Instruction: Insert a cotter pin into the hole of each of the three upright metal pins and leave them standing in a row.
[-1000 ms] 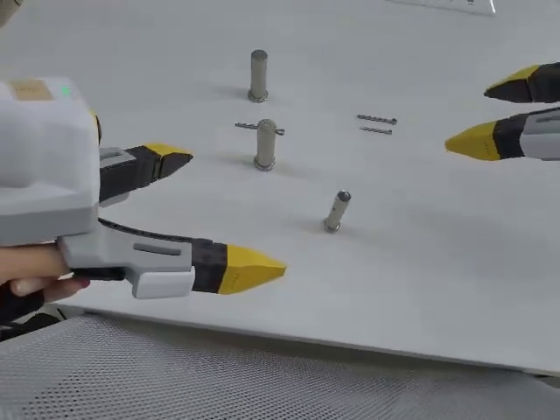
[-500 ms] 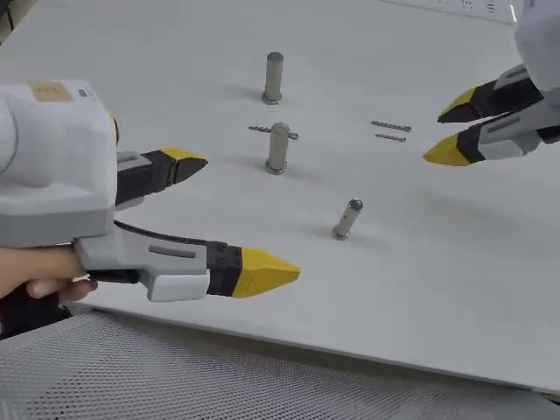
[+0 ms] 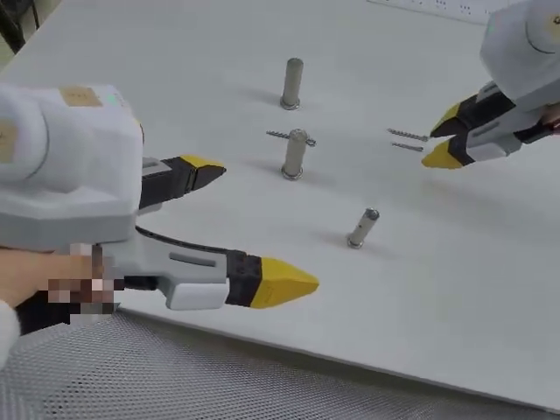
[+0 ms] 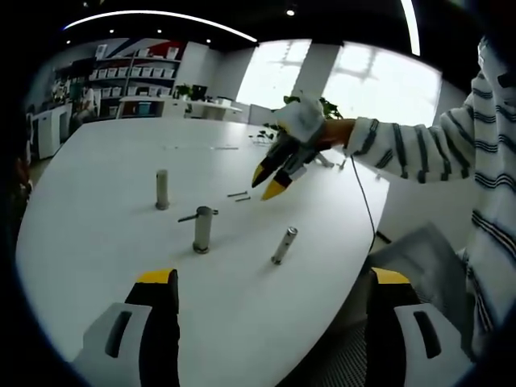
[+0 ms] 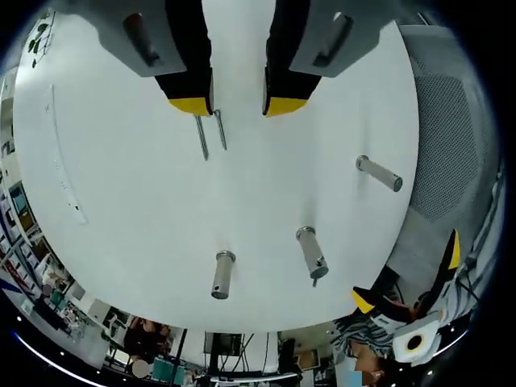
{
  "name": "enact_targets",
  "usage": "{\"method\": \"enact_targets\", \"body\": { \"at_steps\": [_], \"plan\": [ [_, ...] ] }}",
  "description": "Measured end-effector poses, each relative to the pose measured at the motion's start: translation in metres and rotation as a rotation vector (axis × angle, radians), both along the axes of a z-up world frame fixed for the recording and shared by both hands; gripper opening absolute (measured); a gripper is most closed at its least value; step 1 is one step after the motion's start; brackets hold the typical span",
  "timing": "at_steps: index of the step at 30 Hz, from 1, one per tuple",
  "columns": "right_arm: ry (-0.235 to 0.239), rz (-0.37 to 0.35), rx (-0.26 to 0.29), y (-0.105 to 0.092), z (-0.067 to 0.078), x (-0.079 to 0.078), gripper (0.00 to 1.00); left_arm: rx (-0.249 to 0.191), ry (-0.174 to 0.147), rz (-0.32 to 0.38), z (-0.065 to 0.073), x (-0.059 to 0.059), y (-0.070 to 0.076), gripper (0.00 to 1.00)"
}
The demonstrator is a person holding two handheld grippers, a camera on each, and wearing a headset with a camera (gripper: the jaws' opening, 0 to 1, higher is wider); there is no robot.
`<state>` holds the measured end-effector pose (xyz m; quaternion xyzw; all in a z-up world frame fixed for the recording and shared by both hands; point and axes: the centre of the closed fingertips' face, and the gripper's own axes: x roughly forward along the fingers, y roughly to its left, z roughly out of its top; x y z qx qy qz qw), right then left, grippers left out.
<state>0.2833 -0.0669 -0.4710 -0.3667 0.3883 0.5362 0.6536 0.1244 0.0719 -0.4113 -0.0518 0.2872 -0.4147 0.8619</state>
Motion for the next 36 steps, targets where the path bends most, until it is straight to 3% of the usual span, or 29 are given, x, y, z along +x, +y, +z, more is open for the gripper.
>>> {"method": "enact_targets", "body": {
  "at_steps": [12, 17, 20, 28, 34, 36],
  "plan": [
    [0.025, 0.035, -0.064, 0.003, -0.023, 0.02, 0.16, -0.007, 0.004, 0.016, 0.0, 0.0, 0.002, 0.95],
    [0.033, 0.036, -0.093, 0.004, -0.025, 0.016, 0.15, -0.011, 0.003, 0.024, 0.001, -0.001, 0.003, 0.95],
    [0.022, 0.08, -0.15, 0.001, -0.028, 0.015, 0.14, -0.014, 0.009, 0.022, -0.001, -0.002, 0.002, 0.95],
    [0.062, 0.061, -0.162, 0.005, -0.029, 0.012, 0.08, -0.013, 0.019, 0.024, -0.003, -0.006, 0.002, 0.94],
    [0.047, 0.037, -0.177, 0.006, -0.028, 0.011, 0.02, -0.014, 0.019, 0.033, -0.003, -0.006, 0.003, 0.94],
    [0.015, 0.032, -0.183, 0.008, -0.029, 0.015, 0.0, -0.013, 0.02, 0.036, -0.003, -0.006, 0.004, 0.94]
  ]
}}
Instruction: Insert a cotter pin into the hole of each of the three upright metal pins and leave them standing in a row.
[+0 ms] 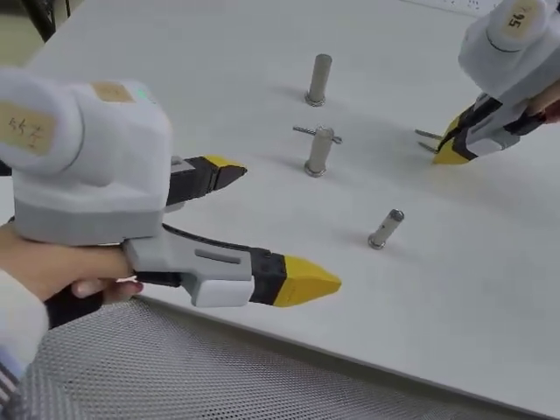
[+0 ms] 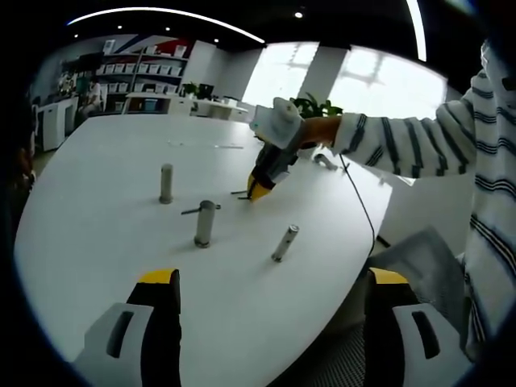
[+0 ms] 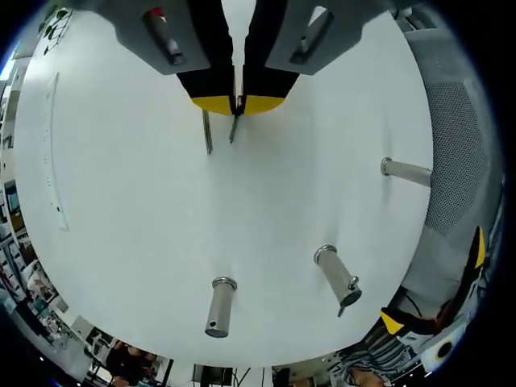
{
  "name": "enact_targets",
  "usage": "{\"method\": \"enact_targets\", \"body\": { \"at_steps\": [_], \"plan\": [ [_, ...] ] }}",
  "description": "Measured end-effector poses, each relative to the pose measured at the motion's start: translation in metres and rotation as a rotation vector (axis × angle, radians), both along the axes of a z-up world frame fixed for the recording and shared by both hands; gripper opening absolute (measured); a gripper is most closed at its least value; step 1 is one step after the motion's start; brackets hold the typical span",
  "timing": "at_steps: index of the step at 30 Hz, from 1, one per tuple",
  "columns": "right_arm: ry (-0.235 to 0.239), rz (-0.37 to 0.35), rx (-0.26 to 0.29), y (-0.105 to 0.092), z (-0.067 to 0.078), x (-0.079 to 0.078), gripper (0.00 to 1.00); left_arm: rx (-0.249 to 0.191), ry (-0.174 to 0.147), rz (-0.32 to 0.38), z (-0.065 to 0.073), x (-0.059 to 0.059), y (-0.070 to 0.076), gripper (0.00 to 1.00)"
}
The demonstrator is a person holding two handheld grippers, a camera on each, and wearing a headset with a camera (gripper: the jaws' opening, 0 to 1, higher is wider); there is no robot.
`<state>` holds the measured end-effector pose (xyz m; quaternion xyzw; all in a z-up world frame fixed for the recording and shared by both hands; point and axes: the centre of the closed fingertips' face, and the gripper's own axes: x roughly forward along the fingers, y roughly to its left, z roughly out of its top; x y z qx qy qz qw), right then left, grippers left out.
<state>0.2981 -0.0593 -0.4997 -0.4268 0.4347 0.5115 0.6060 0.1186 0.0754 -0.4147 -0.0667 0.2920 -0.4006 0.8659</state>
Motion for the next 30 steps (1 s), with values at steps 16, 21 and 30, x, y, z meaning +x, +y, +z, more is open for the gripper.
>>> {"method": "enact_targets", "body": {
  "at_steps": [16, 21, 30],
  "plan": [
    [-0.081, 0.039, 0.002, -0.001, 0.0, 0.006, 0.0, -0.009, 0.007, -0.004, 0.002, 0.001, -0.001, 0.89],
    [-0.094, 0.023, 0.044, 0.003, 0.008, 0.003, 0.0, -0.031, -0.018, 0.012, 0.013, 0.009, -0.001, 0.87],
    [-0.167, 0.034, 0.134, 0.01, 0.04, -0.007, 0.0, -0.044, -0.033, 0.014, 0.022, 0.02, -0.008, 0.81]
  ]
}}
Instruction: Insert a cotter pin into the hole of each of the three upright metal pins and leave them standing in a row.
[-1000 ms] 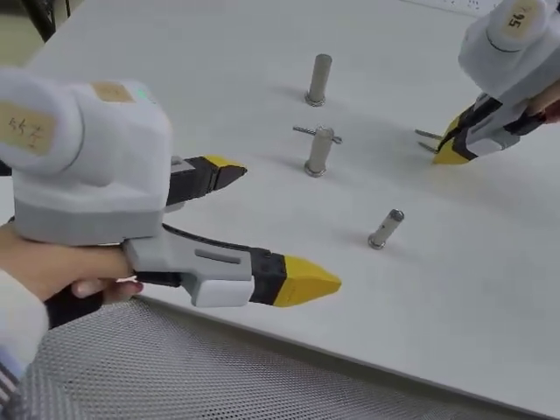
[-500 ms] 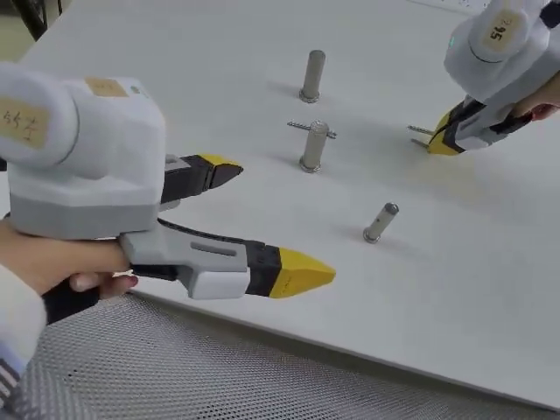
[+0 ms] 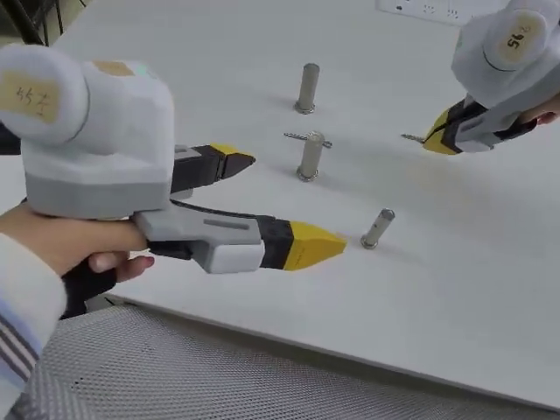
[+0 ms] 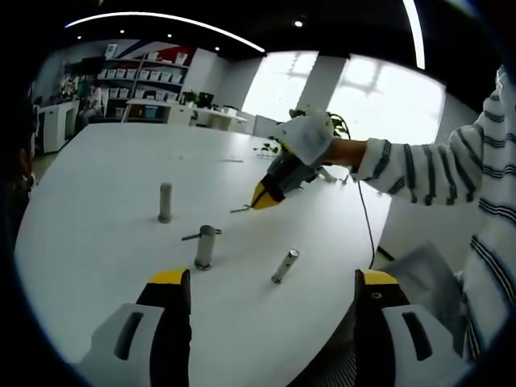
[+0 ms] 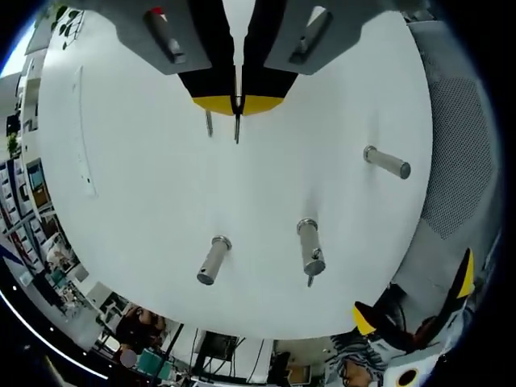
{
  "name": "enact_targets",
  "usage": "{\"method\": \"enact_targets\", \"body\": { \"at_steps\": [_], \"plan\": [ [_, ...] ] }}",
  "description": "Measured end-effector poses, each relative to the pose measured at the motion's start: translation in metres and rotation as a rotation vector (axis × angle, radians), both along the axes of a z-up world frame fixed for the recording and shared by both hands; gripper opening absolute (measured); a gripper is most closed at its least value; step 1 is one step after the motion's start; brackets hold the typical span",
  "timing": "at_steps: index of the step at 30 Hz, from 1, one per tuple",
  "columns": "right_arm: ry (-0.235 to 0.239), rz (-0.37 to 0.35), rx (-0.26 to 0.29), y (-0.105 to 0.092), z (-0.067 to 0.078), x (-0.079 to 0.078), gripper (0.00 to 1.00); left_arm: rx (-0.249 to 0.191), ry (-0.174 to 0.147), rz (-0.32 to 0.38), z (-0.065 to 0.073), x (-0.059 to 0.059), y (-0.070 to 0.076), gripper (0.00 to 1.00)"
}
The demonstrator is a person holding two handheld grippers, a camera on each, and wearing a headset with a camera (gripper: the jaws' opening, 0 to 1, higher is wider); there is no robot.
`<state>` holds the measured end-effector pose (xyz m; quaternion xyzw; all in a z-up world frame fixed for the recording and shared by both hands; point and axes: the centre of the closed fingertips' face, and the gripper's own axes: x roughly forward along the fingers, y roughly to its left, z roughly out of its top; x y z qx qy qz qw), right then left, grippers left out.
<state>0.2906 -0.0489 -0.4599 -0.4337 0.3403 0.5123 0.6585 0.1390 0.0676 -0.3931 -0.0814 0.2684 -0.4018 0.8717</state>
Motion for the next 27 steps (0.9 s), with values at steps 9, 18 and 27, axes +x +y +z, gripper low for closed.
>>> {"method": "enact_targets", "body": {
  "at_steps": [9, 18, 27],
  "plan": [
    [-0.098, 0.007, 0.108, 0.009, 0.037, -0.028, 0.0, -0.019, -0.012, -0.004, 0.01, 0.011, -0.006, 0.76],
    [-0.243, 0.019, 0.168, 0.013, 0.061, -0.051, 0.0, -0.047, 0.018, -0.034, 0.013, 0.017, -0.017, 0.67],
    [-0.333, -0.015, 0.249, 0.018, 0.072, -0.082, 0.0, -0.08, 0.043, -0.055, 0.015, 0.025, -0.034, 0.57]
  ]
}}
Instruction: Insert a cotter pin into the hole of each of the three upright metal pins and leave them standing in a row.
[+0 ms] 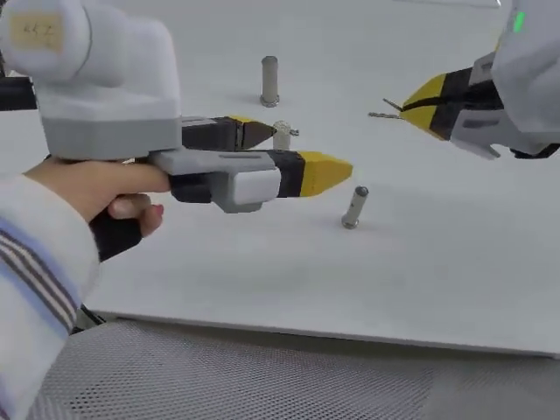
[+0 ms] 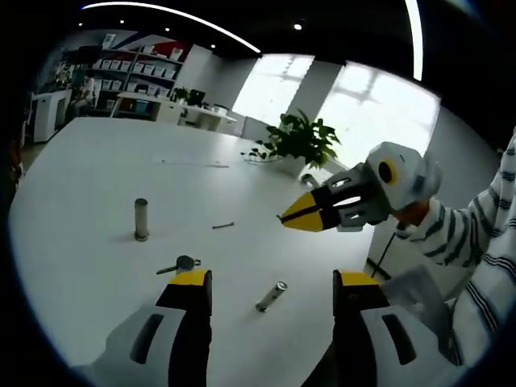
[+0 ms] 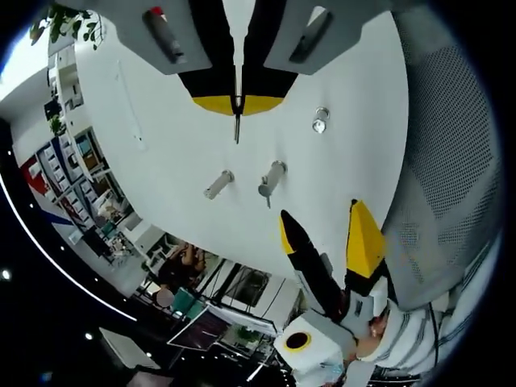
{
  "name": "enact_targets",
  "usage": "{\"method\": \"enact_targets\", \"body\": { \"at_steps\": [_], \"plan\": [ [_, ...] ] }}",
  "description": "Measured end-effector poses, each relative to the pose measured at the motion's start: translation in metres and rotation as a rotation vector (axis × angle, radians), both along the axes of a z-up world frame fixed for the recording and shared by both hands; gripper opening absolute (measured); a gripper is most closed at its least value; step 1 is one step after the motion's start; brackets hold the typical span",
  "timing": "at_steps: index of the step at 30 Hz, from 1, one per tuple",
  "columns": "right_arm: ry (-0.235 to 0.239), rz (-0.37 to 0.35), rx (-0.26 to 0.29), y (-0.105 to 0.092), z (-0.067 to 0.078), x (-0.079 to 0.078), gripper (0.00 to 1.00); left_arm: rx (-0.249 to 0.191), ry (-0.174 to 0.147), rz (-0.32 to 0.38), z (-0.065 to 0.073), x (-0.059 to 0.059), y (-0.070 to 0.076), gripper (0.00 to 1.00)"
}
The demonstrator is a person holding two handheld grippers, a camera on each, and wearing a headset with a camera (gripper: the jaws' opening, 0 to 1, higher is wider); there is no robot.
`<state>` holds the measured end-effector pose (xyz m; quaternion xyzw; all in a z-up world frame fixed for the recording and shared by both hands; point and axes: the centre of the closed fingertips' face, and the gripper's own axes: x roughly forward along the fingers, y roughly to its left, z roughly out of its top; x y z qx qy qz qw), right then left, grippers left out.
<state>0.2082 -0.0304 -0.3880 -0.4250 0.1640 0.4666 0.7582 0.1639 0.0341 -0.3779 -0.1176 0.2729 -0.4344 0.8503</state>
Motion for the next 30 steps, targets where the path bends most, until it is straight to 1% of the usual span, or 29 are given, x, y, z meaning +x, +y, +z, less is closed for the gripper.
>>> {"method": "enact_targets", "body": {
  "at_steps": [2, 4, 7, 9, 10, 11, 12, 14, 16, 20, 22, 24, 28, 30],
  "plan": [
    [-0.014, 0.004, -0.008, 0.001, -0.001, -0.007, 0.0, -0.006, 0.002, -0.01, 0.001, 0.001, -0.003, 0.55],
    [-0.018, 0.004, -0.005, 0.003, -0.001, -0.015, 0.0, -0.006, 0.002, -0.026, 0.001, 0.001, -0.008, 0.54],
    [-0.027, 0.007, 0.004, 0.006, -0.001, -0.026, 0.0, 0.004, -0.01, -0.065, 0.004, 0.0, -0.017, 0.52],
    [-0.037, 0.008, 0.012, 0.008, 0.001, -0.03, 0.0, 0.001, -0.007, -0.078, 0.005, 0.0, -0.021, 0.49],
    [-0.04, 0.009, 0.014, 0.009, 0.003, -0.034, 0.0, -0.018, -0.008, -0.084, 0.008, 0.001, -0.023, 0.45],
    [-0.042, 0.009, 0.018, 0.009, 0.004, -0.036, 0.0, -0.05, -0.003, -0.082, 0.01, 0.003, -0.023, 0.38],
    [-0.045, 0.008, 0.024, 0.01, 0.006, -0.038, 0.0, -0.081, 0.003, -0.082, 0.014, 0.004, -0.025, 0.34],
    [-0.044, 0.001, 0.034, 0.01, 0.008, -0.042, 0.0, -0.113, 0.007, -0.082, 0.02, 0.006, -0.028, 0.3],
    [-0.043, -0.007, 0.046, 0.011, 0.01, -0.046, 0.0, -0.124, 0.01, -0.095, 0.022, 0.005, -0.03, 0.26],
    [-0.052, -0.018, 0.051, 0.011, 0.012, -0.051, 0.0, -0.133, 0.013, -0.131, 0.023, 0.0, -0.035, 0.13],
    [-0.055, -0.022, 0.063, 0.012, 0.014, -0.053, 0.0, -0.131, 0.02, -0.143, 0.022, -0.002, -0.036, 0.13],
    [-0.056, -0.024, 0.063, 0.013, 0.014, -0.055, 0.0, -0.116, 0.027, -0.156, 0.018, -0.004, -0.037, 0.13],
    [-0.06, -0.022, 0.068, 0.017, 0.015, -0.059, 0.0, -0.102, 0.03, -0.173, 0.014, -0.007, -0.039, 0.12],
    [-0.061, -0.019, 0.067, 0.019, 0.015, -0.06, 0.0, -0.098, 0.031, -0.19, 0.013, -0.01, -0.04, 0.11]
  ]
}}
